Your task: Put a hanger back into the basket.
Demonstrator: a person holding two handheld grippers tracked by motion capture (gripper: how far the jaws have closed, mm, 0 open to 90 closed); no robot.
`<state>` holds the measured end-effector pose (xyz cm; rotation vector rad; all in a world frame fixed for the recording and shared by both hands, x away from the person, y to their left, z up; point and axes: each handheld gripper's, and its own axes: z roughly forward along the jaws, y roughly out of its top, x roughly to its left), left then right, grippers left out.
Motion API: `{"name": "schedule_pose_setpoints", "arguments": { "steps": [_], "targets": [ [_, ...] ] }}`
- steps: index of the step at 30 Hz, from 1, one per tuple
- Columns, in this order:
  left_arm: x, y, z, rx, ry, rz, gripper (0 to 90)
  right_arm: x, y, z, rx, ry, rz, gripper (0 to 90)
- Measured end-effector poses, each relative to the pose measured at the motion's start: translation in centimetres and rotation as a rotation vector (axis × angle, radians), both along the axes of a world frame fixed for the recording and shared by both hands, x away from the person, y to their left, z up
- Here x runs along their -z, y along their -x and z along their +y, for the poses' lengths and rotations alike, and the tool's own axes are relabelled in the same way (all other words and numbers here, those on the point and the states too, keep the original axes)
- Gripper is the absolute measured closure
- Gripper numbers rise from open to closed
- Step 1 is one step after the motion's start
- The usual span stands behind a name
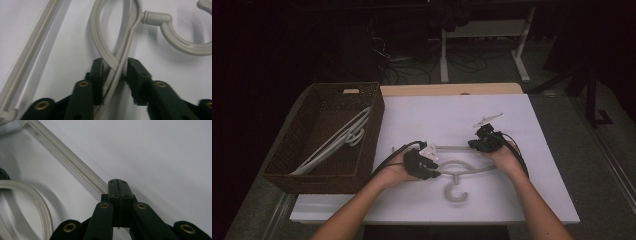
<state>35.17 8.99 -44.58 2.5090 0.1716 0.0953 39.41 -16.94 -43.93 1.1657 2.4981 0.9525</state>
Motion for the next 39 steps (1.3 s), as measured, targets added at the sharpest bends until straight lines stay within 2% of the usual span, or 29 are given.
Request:
{"name": "schedule_pose_setpoints", "arguments": {
  "steps": [9,16,20,23,29,32,36,39],
  "targets": [
    [-0.2,0.2,-0.2,0.017,-0.022,-0.038,72.2,0.0,-0.2,0.4,-0.008,0.034,0.006,89.1],
    [-0.3,0.4,-0.4,0.027,-0.031,-0.034,73.3,-0.5,-0.2,0.2,-0.009,0.003,0.012,88.9],
    [-0.5,0.5,-0.5,0.026,-0.017,-0.023,75.5,-0.6,-0.2,0.1,-0.008,-0.007,0.009,85.8],
    [-0.7,0.4,-0.4,0.010,-0.014,-0.029,81.1,-1.2,0.0,-0.1,-0.003,-0.041,-0.006,82.3],
    [-1.0,-0.1,0.1,-0.013,0.019,0.001,81.9,-3.2,0.8,-0.7,0.006,-0.120,-0.060,67.6],
    [-1.4,-0.1,0.2,-0.047,0.035,0.006,82.1,-4.3,1.3,-1.3,0.017,-0.178,-0.090,59.6],
    [-2.3,-0.5,0.6,-0.098,0.063,0.036,82.1,-6.3,2.6,-2.8,0.038,-0.252,-0.150,48.5],
    [-3.3,-0.8,0.8,-0.138,0.091,0.057,82.1,-7.4,3.6,-4.0,0.043,-0.279,-0.173,43.5]
  ]
}}
